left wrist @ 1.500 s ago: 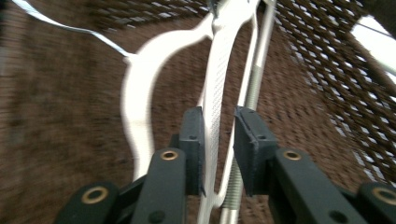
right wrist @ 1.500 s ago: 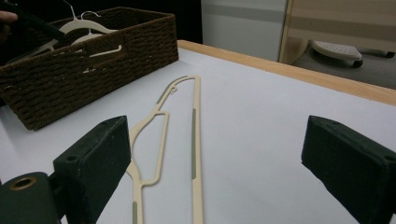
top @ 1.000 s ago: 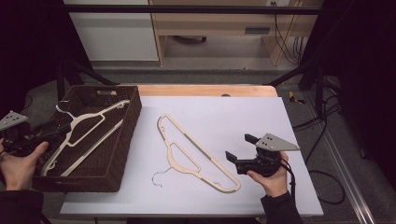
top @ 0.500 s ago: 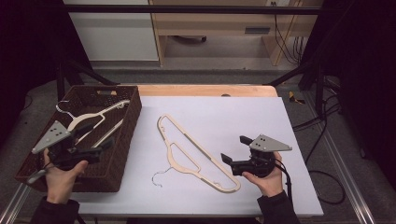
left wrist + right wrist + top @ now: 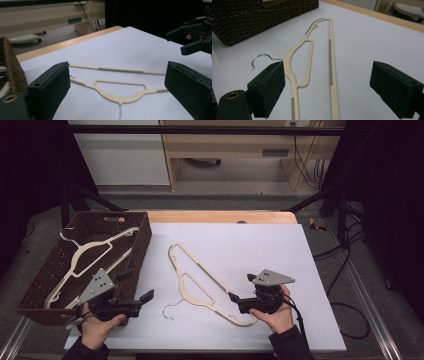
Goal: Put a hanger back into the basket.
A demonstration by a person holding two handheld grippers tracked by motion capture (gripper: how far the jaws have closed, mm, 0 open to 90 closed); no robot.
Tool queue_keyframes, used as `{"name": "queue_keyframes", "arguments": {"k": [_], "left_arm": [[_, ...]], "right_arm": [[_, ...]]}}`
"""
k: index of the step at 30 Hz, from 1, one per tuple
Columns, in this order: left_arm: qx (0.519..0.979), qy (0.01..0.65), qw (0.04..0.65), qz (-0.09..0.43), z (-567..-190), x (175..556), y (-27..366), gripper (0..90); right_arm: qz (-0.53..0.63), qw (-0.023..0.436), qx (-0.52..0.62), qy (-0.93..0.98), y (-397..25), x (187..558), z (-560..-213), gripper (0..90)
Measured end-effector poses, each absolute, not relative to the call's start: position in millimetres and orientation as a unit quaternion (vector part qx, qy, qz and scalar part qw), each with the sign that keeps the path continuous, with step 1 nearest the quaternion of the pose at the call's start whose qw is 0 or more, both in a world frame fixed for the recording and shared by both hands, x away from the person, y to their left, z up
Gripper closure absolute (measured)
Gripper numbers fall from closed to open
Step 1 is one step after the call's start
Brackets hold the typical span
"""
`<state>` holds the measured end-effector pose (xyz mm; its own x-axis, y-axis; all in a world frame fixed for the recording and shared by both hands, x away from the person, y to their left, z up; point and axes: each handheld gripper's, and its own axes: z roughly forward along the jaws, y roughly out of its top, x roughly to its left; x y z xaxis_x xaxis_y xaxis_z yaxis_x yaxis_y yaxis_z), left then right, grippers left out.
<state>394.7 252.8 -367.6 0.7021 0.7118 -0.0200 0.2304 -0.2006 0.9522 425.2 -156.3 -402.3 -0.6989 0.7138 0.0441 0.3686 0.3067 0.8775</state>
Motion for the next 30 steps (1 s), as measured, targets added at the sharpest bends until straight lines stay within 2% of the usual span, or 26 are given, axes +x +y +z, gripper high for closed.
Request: {"name": "queue_keyframes", "arguments": {"k": [11,19,25,30], "left_arm": [[0.776,0.305,0.51,0.21,-389,395,232,7.1],[0.787,0.304,0.499,0.198,-398,398,228,8.8],[0.792,0.303,0.494,0.191,-404,399,224,9.6],[0.798,0.302,0.488,0.183,-410,401,220,10.5]], "right_arm": [[0.426,0.145,0.331,0.829,-135,422,-431,20.9],[0.347,0.13,0.328,0.869,-114,423,-458,36.1],[0.331,0.109,0.312,0.884,-104,420,-467,49.5],[0.316,0.108,0.322,0.886,-98,418,-470,58.6]]}}
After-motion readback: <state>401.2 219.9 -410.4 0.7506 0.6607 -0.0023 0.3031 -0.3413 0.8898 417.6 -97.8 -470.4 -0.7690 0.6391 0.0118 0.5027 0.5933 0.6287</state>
